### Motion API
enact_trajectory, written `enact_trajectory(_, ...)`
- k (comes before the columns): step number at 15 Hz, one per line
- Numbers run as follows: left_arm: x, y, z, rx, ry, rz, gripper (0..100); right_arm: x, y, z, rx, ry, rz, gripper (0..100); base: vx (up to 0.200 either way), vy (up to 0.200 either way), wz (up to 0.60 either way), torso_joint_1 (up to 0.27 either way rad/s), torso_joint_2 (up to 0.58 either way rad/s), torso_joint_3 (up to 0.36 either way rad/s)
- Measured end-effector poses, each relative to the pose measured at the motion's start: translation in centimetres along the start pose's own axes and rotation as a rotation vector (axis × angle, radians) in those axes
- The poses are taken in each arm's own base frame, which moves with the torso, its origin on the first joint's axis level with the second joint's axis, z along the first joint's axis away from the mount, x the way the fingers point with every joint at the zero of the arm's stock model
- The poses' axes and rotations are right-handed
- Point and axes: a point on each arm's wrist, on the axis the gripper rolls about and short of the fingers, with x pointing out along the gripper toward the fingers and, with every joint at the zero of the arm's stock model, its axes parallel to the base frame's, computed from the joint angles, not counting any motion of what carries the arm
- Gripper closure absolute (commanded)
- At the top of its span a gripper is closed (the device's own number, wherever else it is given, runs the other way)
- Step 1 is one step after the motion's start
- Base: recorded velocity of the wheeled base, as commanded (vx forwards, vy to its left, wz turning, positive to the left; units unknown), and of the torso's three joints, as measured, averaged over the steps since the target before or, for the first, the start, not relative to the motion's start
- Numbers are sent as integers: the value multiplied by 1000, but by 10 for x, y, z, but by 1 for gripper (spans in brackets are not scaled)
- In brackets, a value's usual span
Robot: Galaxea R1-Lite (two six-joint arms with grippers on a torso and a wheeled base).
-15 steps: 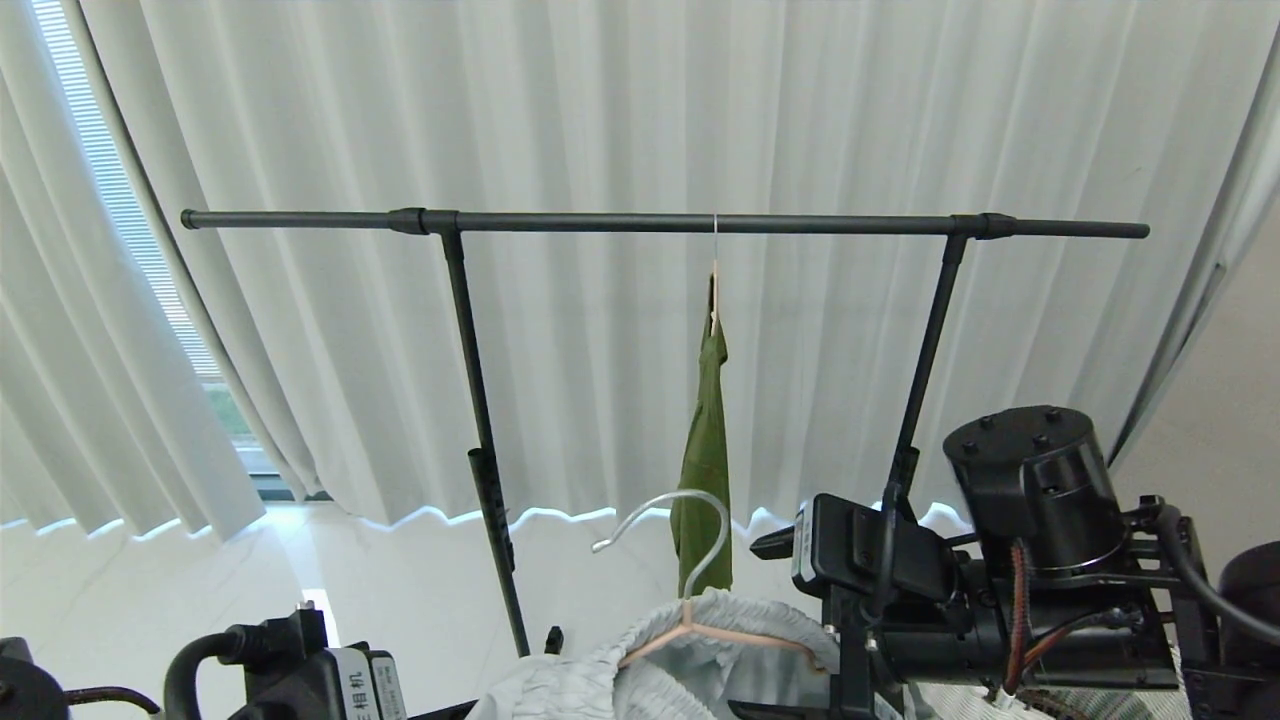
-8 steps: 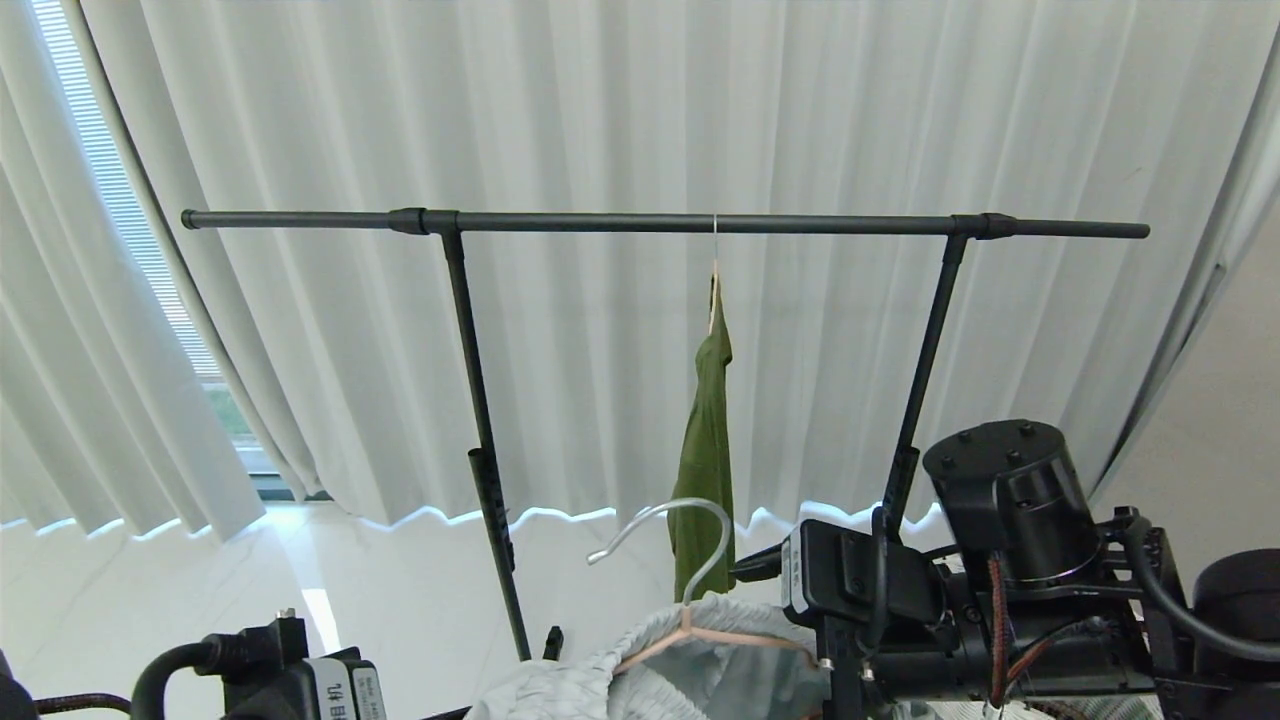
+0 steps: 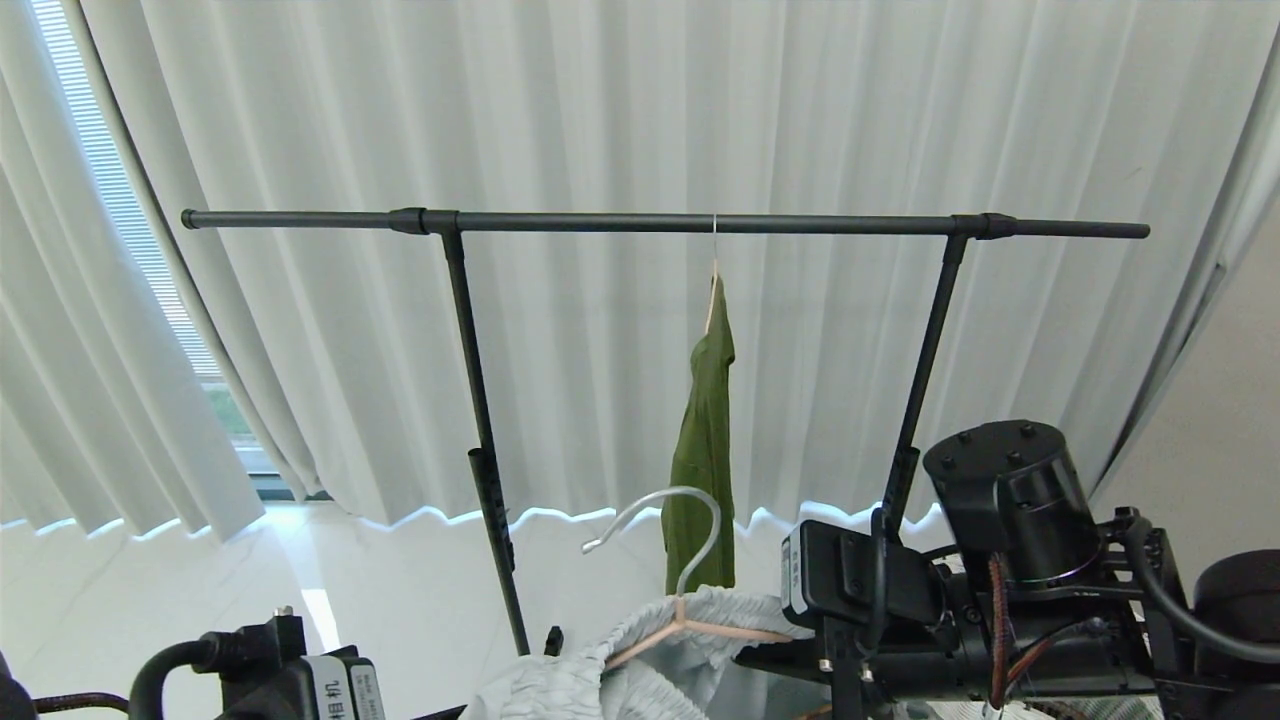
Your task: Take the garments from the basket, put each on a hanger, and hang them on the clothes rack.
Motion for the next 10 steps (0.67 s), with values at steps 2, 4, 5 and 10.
enact_trajectory(2,0,0,0,1,0,2,0,-2,0,1,-3,-5,-5,100,0,0,0,0,0,0)
enact_trajectory(4,0,0,0,-1,0,3,0,-6,0,4,-33,-17,-13,100,0,0,0,0,0,0)
enact_trajectory(5,0,1,0,-4,2,8,0,-10,-1,5,-72,-25,-22,100,0,0,0,0,0,0)
enact_trajectory(10,0,5,-5,-21,25,35,0,-27,-8,8,-182,-39,-75,100,0,0,0,0,0,0)
